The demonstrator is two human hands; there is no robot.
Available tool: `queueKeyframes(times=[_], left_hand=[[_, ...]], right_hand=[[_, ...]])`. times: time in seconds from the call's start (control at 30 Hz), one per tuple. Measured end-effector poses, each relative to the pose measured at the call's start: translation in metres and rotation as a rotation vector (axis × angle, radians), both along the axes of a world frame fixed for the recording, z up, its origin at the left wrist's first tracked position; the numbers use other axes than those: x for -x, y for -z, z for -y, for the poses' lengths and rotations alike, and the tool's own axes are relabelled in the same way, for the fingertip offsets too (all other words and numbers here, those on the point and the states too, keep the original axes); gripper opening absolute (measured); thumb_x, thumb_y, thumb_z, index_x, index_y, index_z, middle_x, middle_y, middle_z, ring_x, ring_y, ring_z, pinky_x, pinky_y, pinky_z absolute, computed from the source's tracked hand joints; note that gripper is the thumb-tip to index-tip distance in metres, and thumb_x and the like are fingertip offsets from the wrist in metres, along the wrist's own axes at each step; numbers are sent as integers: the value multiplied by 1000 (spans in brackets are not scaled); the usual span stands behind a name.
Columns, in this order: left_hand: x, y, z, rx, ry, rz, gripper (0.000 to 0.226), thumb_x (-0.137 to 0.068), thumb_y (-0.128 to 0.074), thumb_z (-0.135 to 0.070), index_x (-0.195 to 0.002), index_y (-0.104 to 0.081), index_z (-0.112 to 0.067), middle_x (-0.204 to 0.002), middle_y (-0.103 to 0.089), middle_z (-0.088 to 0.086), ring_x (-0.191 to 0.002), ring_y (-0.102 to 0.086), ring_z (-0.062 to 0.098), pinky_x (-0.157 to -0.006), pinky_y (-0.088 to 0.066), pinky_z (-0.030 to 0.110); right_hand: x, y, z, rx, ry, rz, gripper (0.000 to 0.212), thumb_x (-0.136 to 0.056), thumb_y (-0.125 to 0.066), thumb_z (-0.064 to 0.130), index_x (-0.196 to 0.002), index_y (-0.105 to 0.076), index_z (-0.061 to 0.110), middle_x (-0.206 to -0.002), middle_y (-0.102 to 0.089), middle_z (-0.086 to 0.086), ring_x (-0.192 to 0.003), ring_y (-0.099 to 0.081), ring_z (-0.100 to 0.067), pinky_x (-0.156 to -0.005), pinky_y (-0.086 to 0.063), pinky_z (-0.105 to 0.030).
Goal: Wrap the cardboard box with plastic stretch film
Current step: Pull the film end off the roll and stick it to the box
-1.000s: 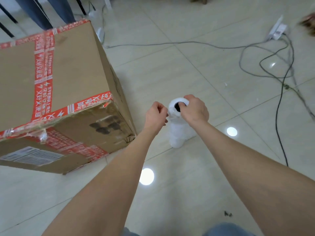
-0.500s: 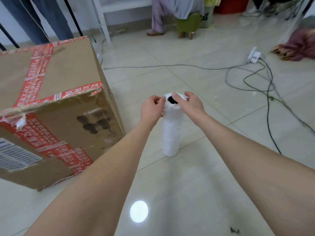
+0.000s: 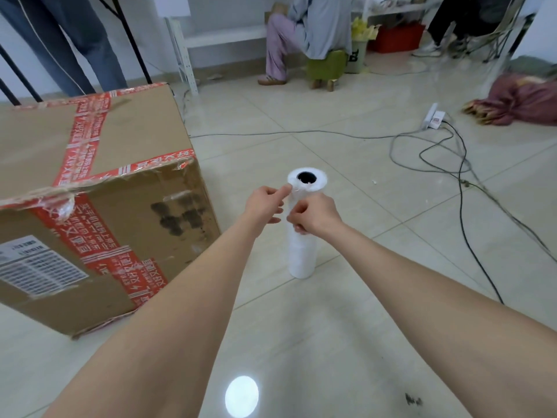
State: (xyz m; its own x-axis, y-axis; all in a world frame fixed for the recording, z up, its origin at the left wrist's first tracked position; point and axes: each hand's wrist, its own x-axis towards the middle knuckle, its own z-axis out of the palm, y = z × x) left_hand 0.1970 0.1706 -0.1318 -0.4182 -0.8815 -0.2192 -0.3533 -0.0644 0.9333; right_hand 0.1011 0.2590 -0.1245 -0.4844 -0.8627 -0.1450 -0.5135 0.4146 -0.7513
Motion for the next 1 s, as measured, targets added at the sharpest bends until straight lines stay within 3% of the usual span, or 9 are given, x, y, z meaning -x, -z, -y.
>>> queueKeyframes(times=[0.13, 0.3, 0.43, 0.53, 0.6, 0.7, 0.8, 0.87, 1.0], left_hand=[[-18, -5, 4, -215, 89, 60, 43, -75, -68, -54, -86, -64, -13, -79, -70, 1, -70, -70, 18, -61, -57, 28], [-31, -5, 10, -277, 3, 84, 16, -83, -63, -24, -78, -61, -8, -71, -64, 6, -55, -65, 18, -52, -54, 23], [-35, -2, 16, -164, -29, 93, 13, -82, -61, -6, -70, -63, -11, -68, -61, 6, -59, -59, 18, -60, -54, 26], [-39, 6, 22, -15, -93, 86, 12, -82, -64, -5, -72, -68, -12, -69, -62, 5, -67, -61, 20, -71, -57, 31], [-41, 10, 25, 68, -156, 85, 8, -84, -63, -8, -84, -71, -7, -66, -61, 4, -59, -59, 17, -63, -57, 28], [-41, 15, 27, 151, -196, 72, 14, -89, -59, -13, -90, -70, -4, -69, -64, 6, -51, -55, 14, -63, -57, 30], [-38, 17, 24, 187, -258, 56, 13, -91, -56, -13, -88, -66, -6, -74, -63, 7, -48, -55, 12, -48, -54, 23], [-34, 17, 23, 172, -280, 22, 12, -93, -54, -12, -88, -63, -5, -71, -61, 6, -49, -58, 12, -42, -51, 20], [-25, 17, 22, 110, -324, -30, 16, -96, -46, -9, -97, -60, -2, -79, -63, 8, -54, -64, 21, -60, -59, 29]], right_hand=[[-28, -4, 12, 21, -147, -71, 18, -83, -55, 3, -73, -69, 7, -59, -61, -3, -63, -63, -20, -69, -56, -30], [-51, 3, 22, 74, -177, -165, 22, -84, -51, 2, -88, -72, 5, -83, -70, -13, -82, -66, -29, -73, -55, -37], [-59, 8, 23, 52, -262, -311, 26, -87, -48, 9, -93, -73, 13, -88, -69, -10, -79, -61, -27, -61, -46, -31], [-59, 8, 20, 74, -295, -550, 28, -90, -50, 36, -71, -67, 26, -71, -62, 1, -69, -51, -20, -51, -30, -26], [-49, 3, 19, 238, -208, -701, 29, -86, -53, 46, -68, -65, 26, -75, -59, 2, -79, -51, -21, -61, -37, -30], [-20, -6, 24, 313, 63, -853, 29, -80, -63, 47, -97, -63, 23, -105, -55, -5, -101, -49, -27, -80, -37, -37], [2, -13, 32, -17, 247, -728, 69, -69, -68, 61, -123, -46, 24, -128, -41, -6, -113, -42, -30, -85, -35, -37], [7, -13, 39, -178, 291, -603, 84, -66, -65, 71, -128, -39, 21, -130, -38, -8, -113, -44, -32, -79, -35, -37], [7, -11, 49, -167, 283, -531, 76, -70, -67, 62, -128, -41, 20, -128, -38, -7, -109, -47, -32, -69, -34, -34]])
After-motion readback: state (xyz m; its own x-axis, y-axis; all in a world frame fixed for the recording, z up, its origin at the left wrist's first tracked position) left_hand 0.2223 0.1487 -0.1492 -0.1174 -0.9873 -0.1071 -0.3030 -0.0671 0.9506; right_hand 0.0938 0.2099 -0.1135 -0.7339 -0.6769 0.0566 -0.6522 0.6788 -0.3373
